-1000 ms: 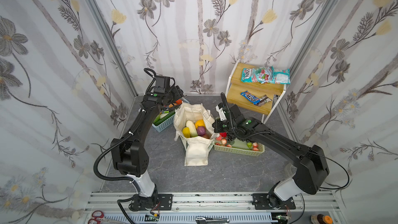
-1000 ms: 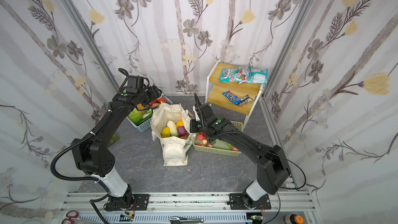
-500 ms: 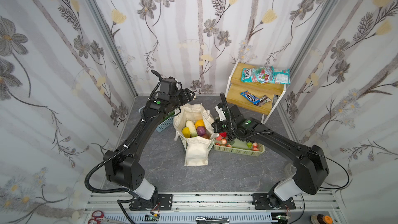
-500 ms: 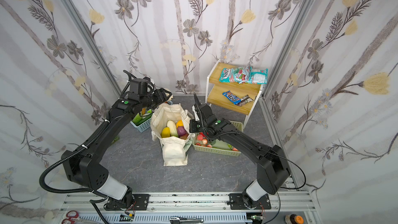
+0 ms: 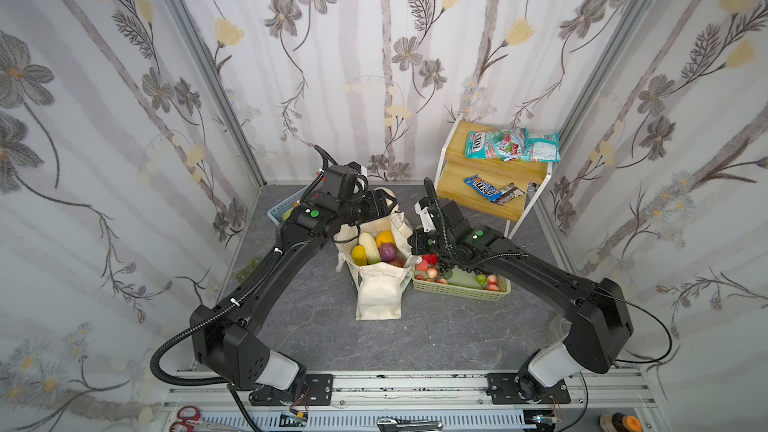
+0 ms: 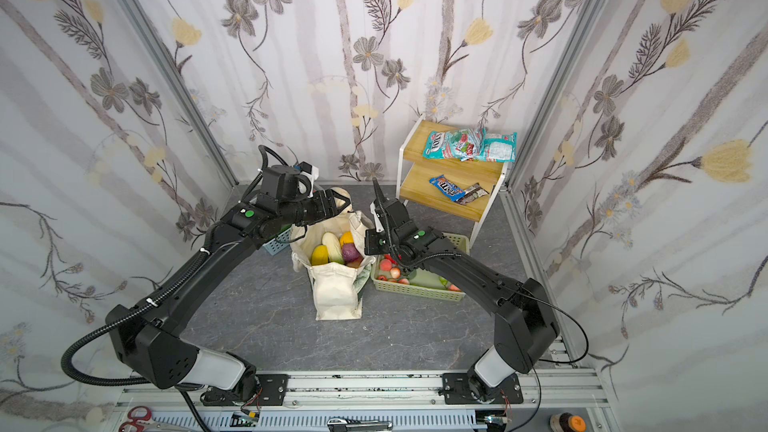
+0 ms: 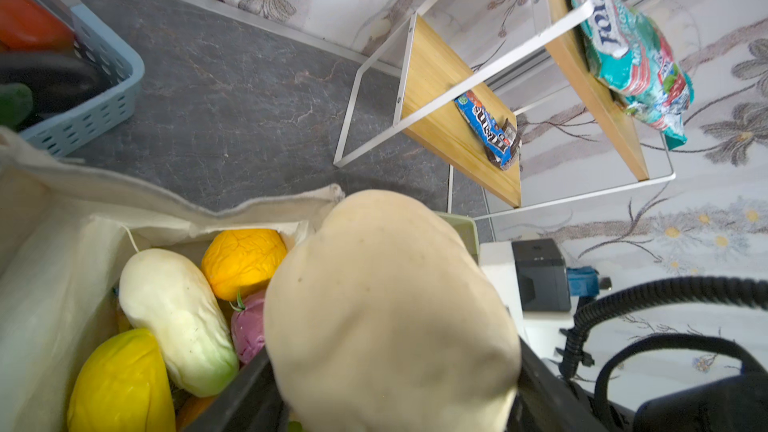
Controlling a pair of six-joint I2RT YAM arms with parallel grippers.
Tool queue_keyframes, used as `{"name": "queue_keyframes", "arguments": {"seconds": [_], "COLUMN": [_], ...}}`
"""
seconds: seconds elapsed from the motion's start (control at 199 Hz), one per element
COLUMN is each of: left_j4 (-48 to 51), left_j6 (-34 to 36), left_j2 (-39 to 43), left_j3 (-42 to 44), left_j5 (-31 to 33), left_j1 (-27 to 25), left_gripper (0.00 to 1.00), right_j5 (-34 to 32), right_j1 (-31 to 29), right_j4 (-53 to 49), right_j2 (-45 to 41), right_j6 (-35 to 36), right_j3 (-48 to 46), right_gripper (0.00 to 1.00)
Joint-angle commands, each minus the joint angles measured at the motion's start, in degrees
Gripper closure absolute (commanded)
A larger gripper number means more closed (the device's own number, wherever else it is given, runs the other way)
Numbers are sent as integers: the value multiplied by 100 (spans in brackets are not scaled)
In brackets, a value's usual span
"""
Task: Place the food into the grocery bag and tie it
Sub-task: 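Carry the cream vegetable over the tote and lower it inside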
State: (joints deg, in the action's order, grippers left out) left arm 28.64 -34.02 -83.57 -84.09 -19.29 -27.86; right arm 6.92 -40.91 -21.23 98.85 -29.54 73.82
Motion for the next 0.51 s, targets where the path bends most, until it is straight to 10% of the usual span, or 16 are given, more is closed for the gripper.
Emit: {"name": "queue_keyframes", "arguments": {"seconds": [0.0, 0.502], "left_j4": [351, 845], "left_j6": [373, 748], "left_j2": [44, -136], "left_j3": [42, 708], "left_j5": [-137, 63], "left_j1": [-98, -286], "left_gripper": [29, 29], "right_j5": [-21, -46], "right_j1": [-5, 3], "right_j4": [-32, -170], "right_j2": [34, 127], "right_j6": [-23, 57], "right_j3": [79, 343], "right_gripper": [98, 98]}}
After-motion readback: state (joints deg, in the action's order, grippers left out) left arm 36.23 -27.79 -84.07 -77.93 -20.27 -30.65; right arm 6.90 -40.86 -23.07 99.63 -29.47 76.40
